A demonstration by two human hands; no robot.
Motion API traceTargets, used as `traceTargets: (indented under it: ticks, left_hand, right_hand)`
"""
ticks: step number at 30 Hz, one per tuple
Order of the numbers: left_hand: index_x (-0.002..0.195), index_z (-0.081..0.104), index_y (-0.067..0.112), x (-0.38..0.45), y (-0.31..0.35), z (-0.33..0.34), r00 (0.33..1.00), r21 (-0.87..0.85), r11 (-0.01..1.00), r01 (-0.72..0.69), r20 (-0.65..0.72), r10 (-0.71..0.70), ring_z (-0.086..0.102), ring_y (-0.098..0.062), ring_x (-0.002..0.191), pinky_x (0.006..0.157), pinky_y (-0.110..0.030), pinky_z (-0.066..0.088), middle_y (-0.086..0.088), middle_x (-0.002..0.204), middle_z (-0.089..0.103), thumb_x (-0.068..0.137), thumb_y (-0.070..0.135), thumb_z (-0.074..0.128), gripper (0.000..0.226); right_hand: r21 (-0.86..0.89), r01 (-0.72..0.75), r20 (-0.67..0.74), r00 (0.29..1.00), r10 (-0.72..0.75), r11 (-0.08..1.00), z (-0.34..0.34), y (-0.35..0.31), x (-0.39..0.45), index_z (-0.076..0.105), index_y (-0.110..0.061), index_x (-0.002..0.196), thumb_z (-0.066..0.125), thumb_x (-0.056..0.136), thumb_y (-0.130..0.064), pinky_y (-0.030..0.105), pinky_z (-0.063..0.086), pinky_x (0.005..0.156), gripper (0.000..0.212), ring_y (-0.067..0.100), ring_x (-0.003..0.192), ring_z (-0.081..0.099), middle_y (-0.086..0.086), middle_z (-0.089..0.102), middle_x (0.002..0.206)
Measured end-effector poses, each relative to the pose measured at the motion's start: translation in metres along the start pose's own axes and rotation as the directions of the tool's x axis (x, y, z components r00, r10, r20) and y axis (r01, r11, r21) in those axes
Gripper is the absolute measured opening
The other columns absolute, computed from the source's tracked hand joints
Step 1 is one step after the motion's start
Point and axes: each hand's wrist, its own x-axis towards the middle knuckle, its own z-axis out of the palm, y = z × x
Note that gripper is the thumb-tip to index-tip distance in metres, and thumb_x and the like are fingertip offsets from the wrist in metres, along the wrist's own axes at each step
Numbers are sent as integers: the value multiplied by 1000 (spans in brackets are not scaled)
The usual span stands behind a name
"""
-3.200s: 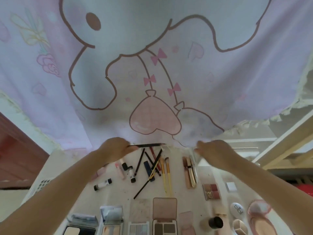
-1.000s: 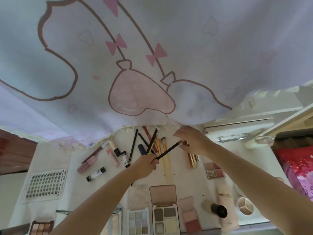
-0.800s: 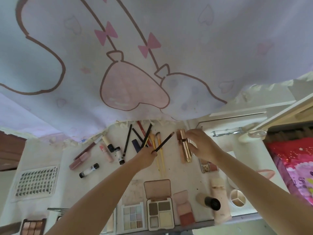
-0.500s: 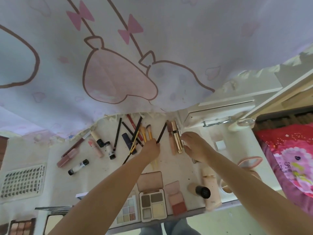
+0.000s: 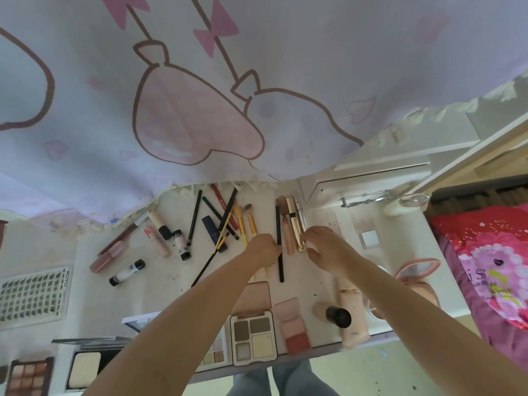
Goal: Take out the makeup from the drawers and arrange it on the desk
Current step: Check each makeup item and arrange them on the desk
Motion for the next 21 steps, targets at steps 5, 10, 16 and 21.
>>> traceTargets:
  ticks: [5,10,16,21]
  left_hand:
    - [115,52,7,-15,-3,-6,996,18,996,-90,-19,90,53,-24,103,79,-26,39,-10,110,56,95,24,38,29]
    - [122,49,9,-29,-30,-22,983,156,984,-82,-148,105,54,-25,107,84,-30,45,-12,123,54,95,24,37,33]
    - [118,50,10,-52,-76,-41,915,409,912,-12,-363,175,45,-25,113,92,-34,41,-9,122,51,94,20,36,30]
    - [121,49,12,-63,-102,-39,904,365,931,-13,-393,167,43,-23,117,95,-33,40,-6,124,49,94,21,37,31]
  right_hand:
    - [-33,22,28,999,-21,999,-3,-8,5,51,-10,121,42,91,-12,24,29,103,31,19,123,40,4,51,126]
    - [-86,61,-4,998,-62,994,-12,-26,20,56,-7,114,42,91,-15,28,38,95,28,23,114,46,7,55,117]
    - [-108,113,132,986,-98,988,-16,-64,49,57,-10,110,43,91,-18,33,48,83,25,25,100,56,8,60,106]
    - [-131,120,138,985,-102,984,-6,-90,70,56,-8,115,44,92,-22,35,48,83,30,24,100,56,10,58,113]
